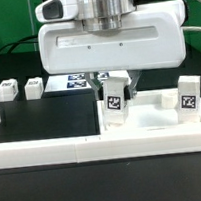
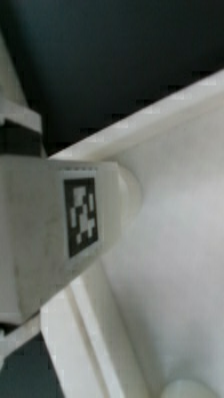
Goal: Assemble square table
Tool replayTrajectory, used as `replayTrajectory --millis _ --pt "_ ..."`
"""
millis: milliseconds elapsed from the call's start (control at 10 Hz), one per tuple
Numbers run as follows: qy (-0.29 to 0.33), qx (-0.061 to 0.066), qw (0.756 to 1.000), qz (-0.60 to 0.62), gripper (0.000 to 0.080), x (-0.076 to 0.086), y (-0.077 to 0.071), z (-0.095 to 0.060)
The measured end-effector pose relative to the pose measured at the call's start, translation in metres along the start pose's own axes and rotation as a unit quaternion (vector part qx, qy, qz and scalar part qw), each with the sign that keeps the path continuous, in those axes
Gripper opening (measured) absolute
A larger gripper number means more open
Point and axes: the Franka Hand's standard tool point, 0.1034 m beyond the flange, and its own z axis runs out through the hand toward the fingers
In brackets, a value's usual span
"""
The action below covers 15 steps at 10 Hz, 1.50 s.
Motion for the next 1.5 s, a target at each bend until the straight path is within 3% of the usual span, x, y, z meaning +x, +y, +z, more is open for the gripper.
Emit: replayTrajectory --millis 200,400,500,600,800,900,1000,1100,1200,1500 --pt "0.005 0.012 0.985 0.171 0.0291 0.0042 0.0017 0.0008" --pt "-0.006 0.027 0.936 0.351 0.0291 0.0055 0.0056 0.0011" --pt "-0.024 0.026 0.905 0.424 0.0291 0.0065 0.0041 -0.002" --pt "-0.025 0.039 0.882 0.469 0.0291 0.004 0.0062 0.0026" --pt "-0.019 0.044 0.874 0.484 0.0291 0.0019 0.0059 0.0026" --pt "-0.018 0.044 0.884 0.466 0.0291 0.0016 0.0061 0.0032" --pt "-0.018 0.044 0.885 0.464 0.0531 0.0013 0.0058 0.0035" --pt "-0.009 0.043 0.931 0.363 0.0531 0.0013 0.0052 0.0034" --pt "-0.004 0.043 0.966 0.253 0.063 -0.0005 0.0016 0.0025" --pt "-0.002 0.042 0.987 0.152 0.0646 -0.0022 0.0019 0.0033"
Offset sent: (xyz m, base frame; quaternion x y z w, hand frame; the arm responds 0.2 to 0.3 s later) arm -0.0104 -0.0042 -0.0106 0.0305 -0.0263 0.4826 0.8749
